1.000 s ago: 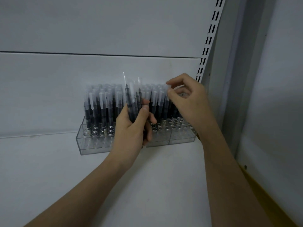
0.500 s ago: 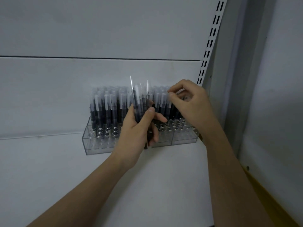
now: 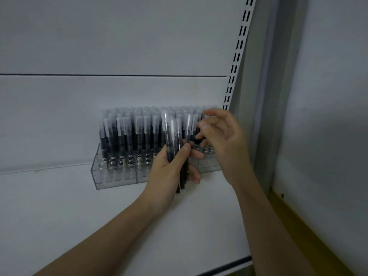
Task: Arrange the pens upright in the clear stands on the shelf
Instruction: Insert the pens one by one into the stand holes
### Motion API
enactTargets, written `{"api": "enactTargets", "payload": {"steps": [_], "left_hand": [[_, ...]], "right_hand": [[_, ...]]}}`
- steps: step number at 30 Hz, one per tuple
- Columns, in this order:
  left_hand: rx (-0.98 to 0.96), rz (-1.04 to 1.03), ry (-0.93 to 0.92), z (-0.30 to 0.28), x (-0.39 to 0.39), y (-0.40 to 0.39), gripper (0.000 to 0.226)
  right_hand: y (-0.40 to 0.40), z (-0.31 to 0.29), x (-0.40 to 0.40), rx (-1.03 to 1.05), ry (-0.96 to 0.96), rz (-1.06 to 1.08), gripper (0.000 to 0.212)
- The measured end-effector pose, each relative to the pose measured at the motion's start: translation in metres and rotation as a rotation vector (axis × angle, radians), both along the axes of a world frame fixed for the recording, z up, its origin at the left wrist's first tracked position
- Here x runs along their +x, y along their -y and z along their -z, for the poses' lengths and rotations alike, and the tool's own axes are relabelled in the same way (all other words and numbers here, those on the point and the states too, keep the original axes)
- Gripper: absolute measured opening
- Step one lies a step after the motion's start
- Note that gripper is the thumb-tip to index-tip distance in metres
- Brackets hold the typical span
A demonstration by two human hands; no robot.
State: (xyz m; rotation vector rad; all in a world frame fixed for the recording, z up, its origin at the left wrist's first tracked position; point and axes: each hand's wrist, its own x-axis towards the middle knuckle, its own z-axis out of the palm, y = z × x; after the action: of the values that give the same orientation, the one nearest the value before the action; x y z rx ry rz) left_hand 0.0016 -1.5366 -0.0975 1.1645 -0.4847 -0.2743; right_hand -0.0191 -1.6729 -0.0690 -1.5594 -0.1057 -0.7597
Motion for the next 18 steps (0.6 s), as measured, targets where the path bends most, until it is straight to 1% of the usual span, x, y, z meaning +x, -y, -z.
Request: {"api": "enactTargets", "payload": {"steps": [5, 8, 18], "left_hand": [[0.043, 0.080, 0.003, 0.000, -0.009, 0.003, 0.024], [0.074, 0.102, -0.015, 0.002, -0.010, 0.003, 0.027], [0.117, 0.121, -0.014, 0.004, -0.007, 0.004, 0.025]], "right_hand": [[-0.003, 0.017, -0.013, 0.162, -0.097, -0.130, 0.033], [-0.001, 0.017, -0.012, 0.206, -0.119, -0.153, 0.034], [0.007, 0.023, -0.010, 0.161, -0.134, -0.188, 0.035]]}}
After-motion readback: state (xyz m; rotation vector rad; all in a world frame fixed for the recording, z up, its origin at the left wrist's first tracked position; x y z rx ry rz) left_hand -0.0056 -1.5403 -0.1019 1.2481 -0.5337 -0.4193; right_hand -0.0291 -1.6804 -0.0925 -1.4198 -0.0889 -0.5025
